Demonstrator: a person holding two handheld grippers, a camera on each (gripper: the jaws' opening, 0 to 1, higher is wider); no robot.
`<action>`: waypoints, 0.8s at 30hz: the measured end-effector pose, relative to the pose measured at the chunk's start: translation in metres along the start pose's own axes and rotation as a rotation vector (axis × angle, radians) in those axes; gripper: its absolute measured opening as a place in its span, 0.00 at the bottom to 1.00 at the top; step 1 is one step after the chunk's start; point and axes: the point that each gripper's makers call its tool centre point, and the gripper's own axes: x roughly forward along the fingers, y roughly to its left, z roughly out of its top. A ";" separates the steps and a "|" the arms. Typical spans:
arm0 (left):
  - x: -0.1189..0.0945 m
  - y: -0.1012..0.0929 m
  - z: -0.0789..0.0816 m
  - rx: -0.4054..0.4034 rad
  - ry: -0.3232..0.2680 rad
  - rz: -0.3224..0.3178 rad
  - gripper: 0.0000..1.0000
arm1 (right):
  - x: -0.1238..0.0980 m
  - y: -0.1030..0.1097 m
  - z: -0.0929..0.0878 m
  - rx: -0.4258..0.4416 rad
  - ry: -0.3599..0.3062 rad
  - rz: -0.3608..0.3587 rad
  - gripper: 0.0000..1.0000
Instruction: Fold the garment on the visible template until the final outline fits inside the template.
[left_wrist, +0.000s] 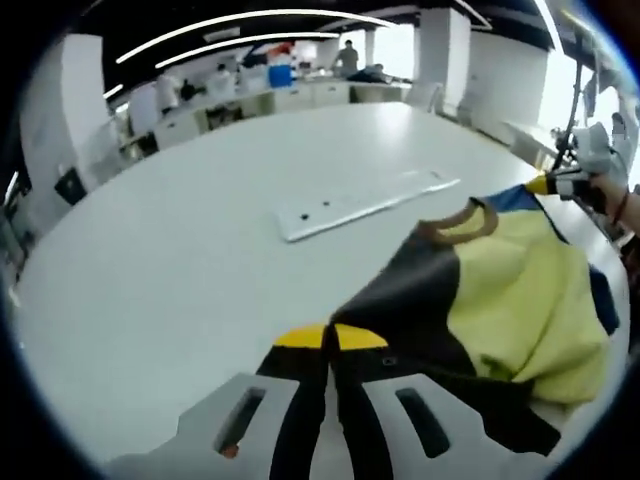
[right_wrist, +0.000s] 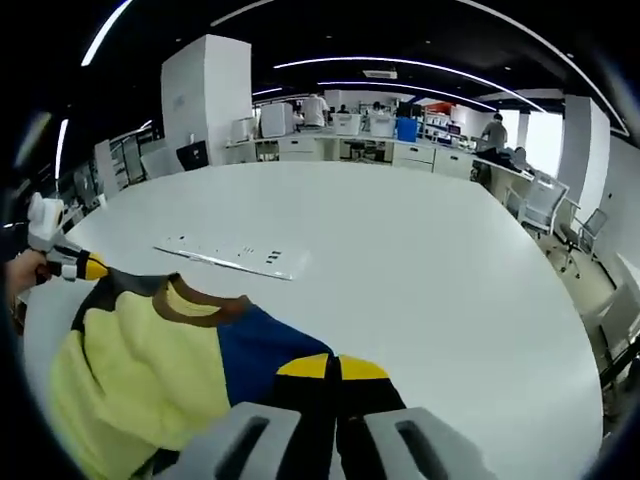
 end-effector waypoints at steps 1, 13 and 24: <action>0.001 0.000 0.000 -0.005 0.004 0.000 0.00 | 0.001 0.000 0.000 -0.002 0.001 0.001 0.00; 0.008 0.002 -0.006 0.021 0.031 0.010 0.00 | 0.012 -0.006 -0.010 -0.003 0.046 -0.007 0.00; -0.017 0.012 0.010 -0.043 -0.064 0.051 0.20 | -0.007 0.002 0.004 0.131 0.000 0.026 0.15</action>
